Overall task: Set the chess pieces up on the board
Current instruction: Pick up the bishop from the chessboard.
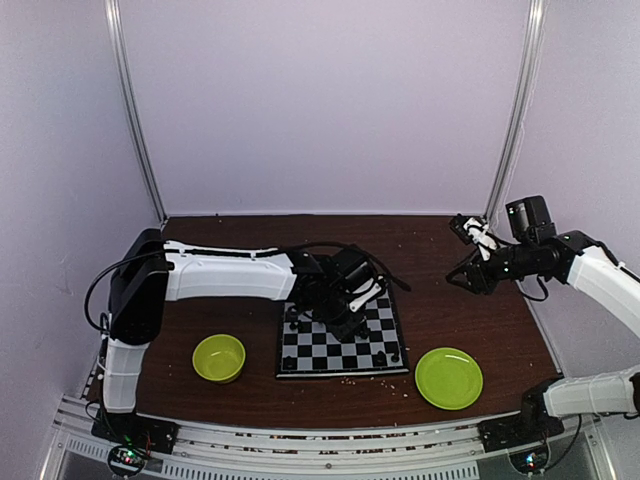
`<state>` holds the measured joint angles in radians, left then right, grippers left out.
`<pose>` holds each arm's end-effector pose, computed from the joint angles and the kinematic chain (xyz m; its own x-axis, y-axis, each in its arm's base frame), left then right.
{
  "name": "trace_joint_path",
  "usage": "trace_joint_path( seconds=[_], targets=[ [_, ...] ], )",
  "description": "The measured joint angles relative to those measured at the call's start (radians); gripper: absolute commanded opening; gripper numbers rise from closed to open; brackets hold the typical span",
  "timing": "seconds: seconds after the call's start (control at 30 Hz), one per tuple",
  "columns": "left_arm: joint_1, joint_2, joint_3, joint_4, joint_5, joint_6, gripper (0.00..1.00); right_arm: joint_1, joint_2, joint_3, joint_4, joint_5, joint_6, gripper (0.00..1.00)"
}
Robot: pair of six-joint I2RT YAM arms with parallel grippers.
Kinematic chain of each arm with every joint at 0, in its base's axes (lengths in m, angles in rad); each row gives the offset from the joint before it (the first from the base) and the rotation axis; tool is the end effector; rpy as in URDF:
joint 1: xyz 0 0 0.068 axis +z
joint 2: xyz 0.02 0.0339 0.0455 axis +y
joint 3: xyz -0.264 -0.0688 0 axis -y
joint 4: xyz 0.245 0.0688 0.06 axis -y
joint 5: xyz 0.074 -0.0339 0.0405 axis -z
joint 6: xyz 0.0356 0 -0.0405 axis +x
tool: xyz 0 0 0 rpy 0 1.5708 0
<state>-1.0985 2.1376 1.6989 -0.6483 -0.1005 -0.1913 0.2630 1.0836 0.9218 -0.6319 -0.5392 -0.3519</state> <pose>0.2124 -0.4080 0.1896 -0.5598 0.6800 -0.4735 0.7725 0.6351 -0.0012 0.2088 0.0752 0.2920 -0.4495 -0.4273 -0.7844 -0.7731 0.6261 0.1019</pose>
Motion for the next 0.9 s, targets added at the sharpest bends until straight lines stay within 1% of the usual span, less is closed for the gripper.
trace_joint_path(
  seconds=[0.43, 0.7, 0.8, 0.9],
  targets=[
    [0.012, 0.033, 0.024, -0.008, 0.001, 0.003, 0.17, 0.0, 0.018, 0.0, -0.004, -0.003, -0.015, 0.36],
    [0.015, 0.04, 0.041, -0.008, 0.005, 0.003, 0.09, 0.0, 0.033, 0.0, -0.008, -0.003, -0.019, 0.36],
    [0.015, 0.041, 0.044, -0.008, 0.008, 0.004, 0.08, 0.0, 0.037, 0.0, -0.008, -0.003, -0.019, 0.36],
    [0.015, 0.041, 0.044, -0.008, 0.009, 0.006, 0.1, 0.0, 0.041, 0.0, -0.008, -0.004, -0.019, 0.36]
  ],
)
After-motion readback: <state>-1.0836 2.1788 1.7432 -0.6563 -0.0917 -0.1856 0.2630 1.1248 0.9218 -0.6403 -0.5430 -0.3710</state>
